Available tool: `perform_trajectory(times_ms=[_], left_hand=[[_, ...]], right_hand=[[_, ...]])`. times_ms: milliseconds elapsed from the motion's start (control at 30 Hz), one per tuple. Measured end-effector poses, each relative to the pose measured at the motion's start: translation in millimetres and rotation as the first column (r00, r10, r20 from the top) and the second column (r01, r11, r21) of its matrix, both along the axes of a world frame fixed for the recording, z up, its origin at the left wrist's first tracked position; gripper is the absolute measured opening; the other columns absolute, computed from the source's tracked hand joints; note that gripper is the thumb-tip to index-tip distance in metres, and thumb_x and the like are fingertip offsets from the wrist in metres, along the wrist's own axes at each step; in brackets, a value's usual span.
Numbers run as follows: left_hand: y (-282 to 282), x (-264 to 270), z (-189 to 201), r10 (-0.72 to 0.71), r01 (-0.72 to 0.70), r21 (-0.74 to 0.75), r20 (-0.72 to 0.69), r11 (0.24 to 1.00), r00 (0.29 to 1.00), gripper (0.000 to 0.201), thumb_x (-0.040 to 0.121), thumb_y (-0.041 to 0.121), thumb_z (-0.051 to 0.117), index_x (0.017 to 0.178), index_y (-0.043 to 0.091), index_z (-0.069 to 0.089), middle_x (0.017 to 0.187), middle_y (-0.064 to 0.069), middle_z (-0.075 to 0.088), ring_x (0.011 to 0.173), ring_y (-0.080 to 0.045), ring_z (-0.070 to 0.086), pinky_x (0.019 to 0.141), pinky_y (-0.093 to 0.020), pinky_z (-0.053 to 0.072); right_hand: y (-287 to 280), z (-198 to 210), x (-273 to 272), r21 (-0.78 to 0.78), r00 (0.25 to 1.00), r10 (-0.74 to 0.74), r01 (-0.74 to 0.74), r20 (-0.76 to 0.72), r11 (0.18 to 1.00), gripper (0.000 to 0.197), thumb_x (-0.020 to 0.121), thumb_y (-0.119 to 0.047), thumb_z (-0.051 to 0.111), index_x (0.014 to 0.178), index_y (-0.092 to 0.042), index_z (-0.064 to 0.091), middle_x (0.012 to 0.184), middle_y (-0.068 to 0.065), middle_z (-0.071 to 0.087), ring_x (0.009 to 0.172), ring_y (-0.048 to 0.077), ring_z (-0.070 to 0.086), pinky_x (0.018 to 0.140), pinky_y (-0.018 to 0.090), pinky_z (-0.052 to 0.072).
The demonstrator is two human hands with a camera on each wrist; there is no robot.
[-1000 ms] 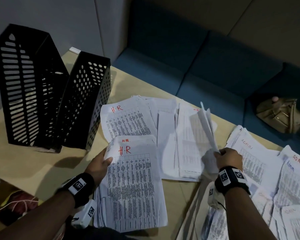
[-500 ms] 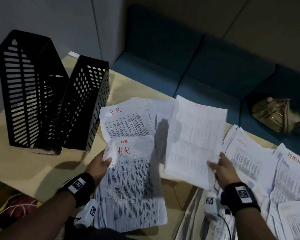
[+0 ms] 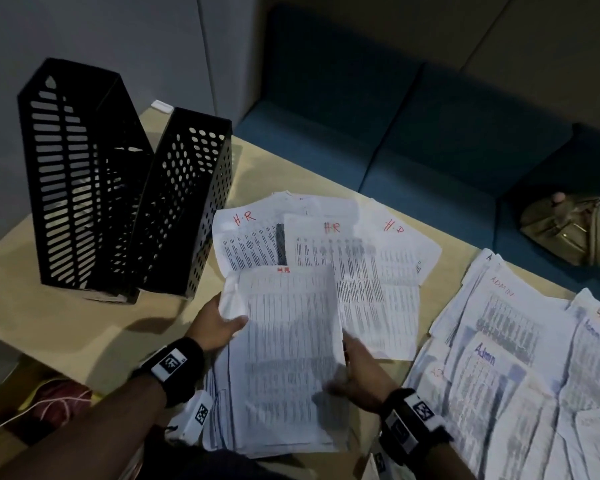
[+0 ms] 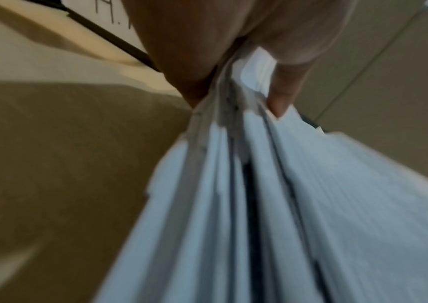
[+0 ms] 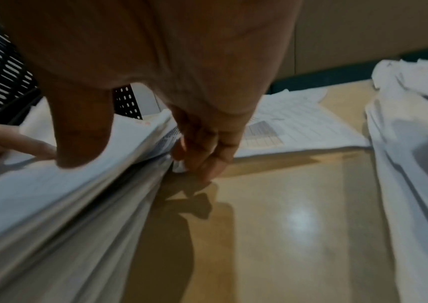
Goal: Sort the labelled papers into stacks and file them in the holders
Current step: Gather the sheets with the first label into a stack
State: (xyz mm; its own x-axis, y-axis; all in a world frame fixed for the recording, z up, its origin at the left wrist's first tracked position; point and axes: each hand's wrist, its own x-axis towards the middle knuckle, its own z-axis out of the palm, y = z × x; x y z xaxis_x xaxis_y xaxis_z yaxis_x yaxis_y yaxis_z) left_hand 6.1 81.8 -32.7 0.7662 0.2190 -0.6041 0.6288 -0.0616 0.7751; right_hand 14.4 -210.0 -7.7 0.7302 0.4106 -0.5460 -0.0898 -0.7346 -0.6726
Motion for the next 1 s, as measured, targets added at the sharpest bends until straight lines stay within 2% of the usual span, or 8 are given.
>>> perform_trajectory(times_ms=[133,267,433,600,700,800,900,1000], left_hand=[[-3,3,12,-0.042,0.041,-0.022,-0.047,0.999,0.998,0.044,0.074,0.006,0.065,0.117,0.013,0.056,0.084,-0.005,0.069,0.071,-0.023,0.065,0.062,-0.035,0.055],[-8,7,20,-0.144,0.144,0.001,-0.054,0.99,0.988,0.052,0.076,-0.002,0.059,0.123,0.018,0.05,0.081,-0.006,0.065,0.063,-0.021,0.06,0.054,-0.028,0.048],[-7,7,21,-0.198,0.199,0.03,-0.035,0.979,0.98,0.039,0.077,-0.005,0.06,0.112,0.011,0.055,0.075,0.004,0.063,0.063,-0.013,0.059,0.054,-0.024,0.047],[10,1,28,-0.023,0.018,-0.061,-0.09,0.998,0.996,0.022,0.064,0.012,0.065,0.084,0.011,0.058,0.057,0.002,0.061,0.052,-0.016,0.055,0.049,-0.026,0.043],[25,-3,22,0.079,-0.086,-0.059,-0.115,0.995,0.99,0.014,0.082,-0.003,0.066,0.095,-0.002,0.061,0.067,-0.012,0.059,0.057,-0.022,0.053,0.058,-0.03,0.042],[27,-6,23,0.119,-0.127,-0.092,-0.085,0.988,0.989,0.023,0.088,-0.015,0.051,0.109,-0.006,0.058,0.069,-0.008,0.057,0.058,-0.017,0.05,0.056,-0.026,0.039],[15,-5,28,0.14,-0.151,-0.132,-0.091,0.98,0.986,0.017,0.089,-0.012,0.051,0.097,-0.003,0.062,0.076,-0.013,0.064,0.06,-0.015,0.054,0.056,-0.025,0.043],[1,4,31,0.121,-0.131,-0.128,-0.077,0.983,0.99,0.01,0.077,-0.001,0.061,0.086,0.002,0.063,0.056,-0.004,0.062,0.051,-0.017,0.056,0.05,-0.023,0.043]], right_hand=[[14,16,37,-0.149,0.945,-0.324,0.326,0.04,0.933,0.065,0.092,-0.045,0.054,0.144,-0.015,0.03,0.13,0.003,0.051,0.109,0.015,0.055,0.092,0.032,0.047],[28,45,71,-0.571,0.918,-0.01,0.256,0.397,0.78,0.057,0.096,-0.057,0.028,0.092,-0.011,0.061,0.1,0.011,0.066,0.089,0.03,0.063,0.068,0.032,0.044],[28,20,105,-0.275,0.857,0.119,0.027,0.501,0.961,0.045,0.096,-0.045,0.044,0.137,-0.027,0.044,0.146,0.004,0.037,0.124,0.027,0.048,0.098,0.039,0.045],[1,-17,107,-0.367,0.983,0.031,0.038,0.179,0.929,0.095,0.073,-0.085,0.003,0.149,-0.031,0.024,0.16,-0.005,0.012,0.146,0.018,0.016,0.117,0.045,0.019],[-17,-32,94,-0.558,0.989,0.101,-0.024,0.107,0.829,0.069,0.092,-0.065,0.017,0.152,-0.033,0.005,0.159,-0.01,-0.012,0.148,0.019,-0.006,0.118,0.047,0.006],[-15,-24,89,-0.599,0.975,-0.025,0.156,0.222,0.785,0.061,0.098,-0.047,0.027,0.152,-0.021,0.013,0.161,0.002,-0.003,0.148,0.024,-0.001,0.119,0.047,0.008],[9,-1,85,-0.089,0.86,-0.348,0.407,0.374,0.909,0.055,0.096,-0.049,0.034,0.142,-0.018,0.036,0.154,0.008,0.029,0.14,0.021,0.028,0.114,0.037,0.024],[47,25,83,0.456,0.857,-0.5,0.396,0.129,0.797,0.051,0.091,-0.054,0.04,0.139,-0.034,0.036,0.143,-0.01,0.044,0.121,-0.004,0.047,0.1,0.018,0.038]])
